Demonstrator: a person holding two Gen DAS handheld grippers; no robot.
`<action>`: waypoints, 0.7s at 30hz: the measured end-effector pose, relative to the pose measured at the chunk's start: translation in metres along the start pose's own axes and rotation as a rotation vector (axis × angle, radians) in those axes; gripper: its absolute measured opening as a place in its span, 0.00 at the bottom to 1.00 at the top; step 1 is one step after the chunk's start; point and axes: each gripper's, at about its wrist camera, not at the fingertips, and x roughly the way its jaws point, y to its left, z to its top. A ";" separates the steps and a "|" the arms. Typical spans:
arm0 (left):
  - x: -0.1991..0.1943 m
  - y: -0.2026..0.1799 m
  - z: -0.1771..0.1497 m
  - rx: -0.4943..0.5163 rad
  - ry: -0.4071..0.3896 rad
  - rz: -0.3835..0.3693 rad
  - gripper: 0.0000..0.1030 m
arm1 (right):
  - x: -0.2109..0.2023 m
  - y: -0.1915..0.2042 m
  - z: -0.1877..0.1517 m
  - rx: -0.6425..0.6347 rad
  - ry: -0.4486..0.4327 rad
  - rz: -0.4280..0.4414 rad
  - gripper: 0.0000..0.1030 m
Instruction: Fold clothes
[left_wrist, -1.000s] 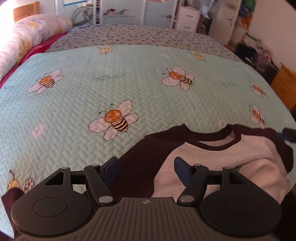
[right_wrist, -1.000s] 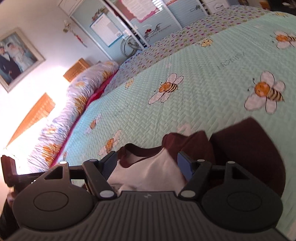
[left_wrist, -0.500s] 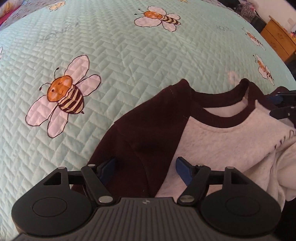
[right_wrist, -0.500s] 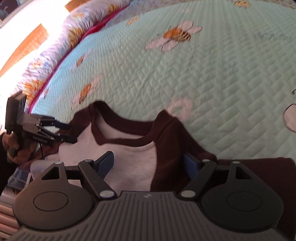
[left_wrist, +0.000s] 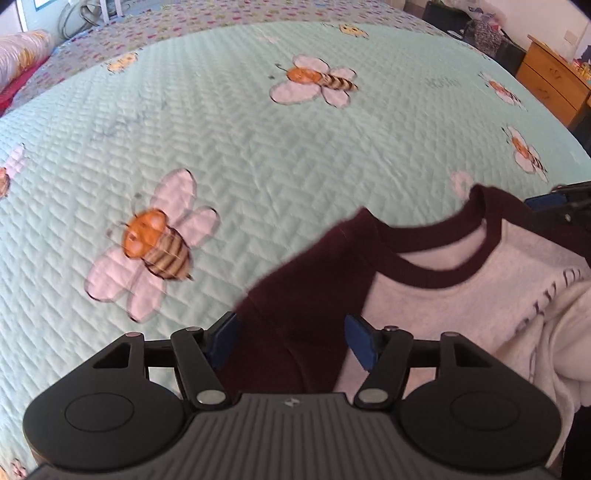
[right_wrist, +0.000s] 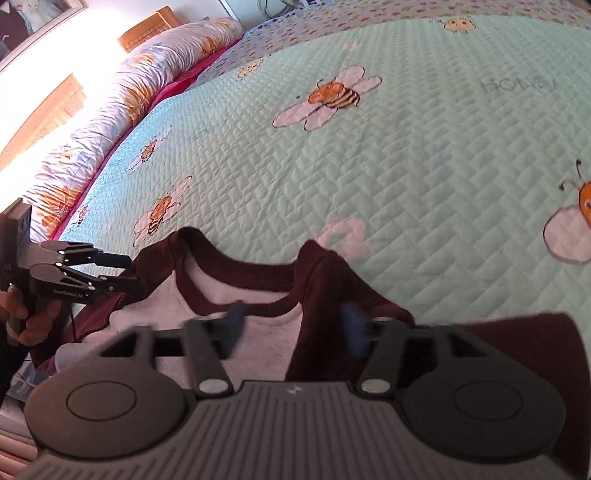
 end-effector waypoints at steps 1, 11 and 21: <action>0.005 0.002 0.003 -0.009 0.014 -0.004 0.67 | 0.003 0.000 0.000 -0.007 0.005 -0.009 0.71; 0.039 -0.013 0.002 0.057 0.088 0.028 0.70 | 0.028 -0.001 0.000 -0.080 0.055 -0.103 0.33; 0.010 -0.017 -0.003 0.022 -0.021 0.002 0.11 | 0.020 0.023 0.001 -0.159 -0.016 -0.163 0.07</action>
